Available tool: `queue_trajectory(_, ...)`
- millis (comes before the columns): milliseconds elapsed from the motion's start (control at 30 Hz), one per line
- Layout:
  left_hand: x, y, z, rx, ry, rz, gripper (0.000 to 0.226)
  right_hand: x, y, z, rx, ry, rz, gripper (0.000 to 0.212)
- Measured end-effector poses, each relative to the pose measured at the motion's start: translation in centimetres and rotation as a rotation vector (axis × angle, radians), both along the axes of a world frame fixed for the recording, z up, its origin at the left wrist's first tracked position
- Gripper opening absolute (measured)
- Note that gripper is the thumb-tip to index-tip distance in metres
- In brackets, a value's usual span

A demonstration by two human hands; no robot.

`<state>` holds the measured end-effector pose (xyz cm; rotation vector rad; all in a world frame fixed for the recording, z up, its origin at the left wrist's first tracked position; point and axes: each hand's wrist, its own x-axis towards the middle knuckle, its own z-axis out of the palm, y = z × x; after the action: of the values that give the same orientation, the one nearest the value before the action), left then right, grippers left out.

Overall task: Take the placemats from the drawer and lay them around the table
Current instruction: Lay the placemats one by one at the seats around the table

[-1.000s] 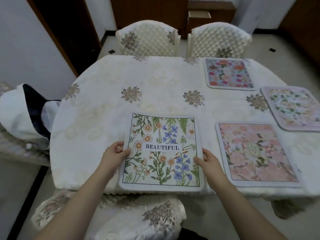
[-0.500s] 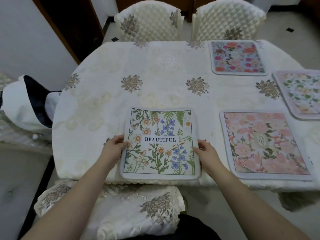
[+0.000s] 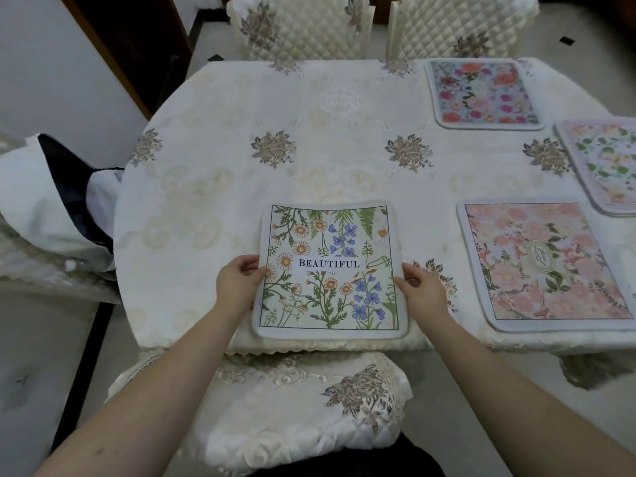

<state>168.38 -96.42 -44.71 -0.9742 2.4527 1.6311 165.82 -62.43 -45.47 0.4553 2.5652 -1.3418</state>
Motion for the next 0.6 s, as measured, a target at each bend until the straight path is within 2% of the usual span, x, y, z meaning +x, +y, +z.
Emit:
queue_trajectory(300,0.4,-0.2,-0.8,-0.107,-0.008,-0.077,0.026,-0.1,0.0,-0.7,0.13,0.047,0.041,0.03)
queue_trajectory(600,0.6,0.8,-1.4,-0.236,0.013,-0.109,0.028,0.7,0.6,-1.6,0.169,0.112,0.094,0.027)
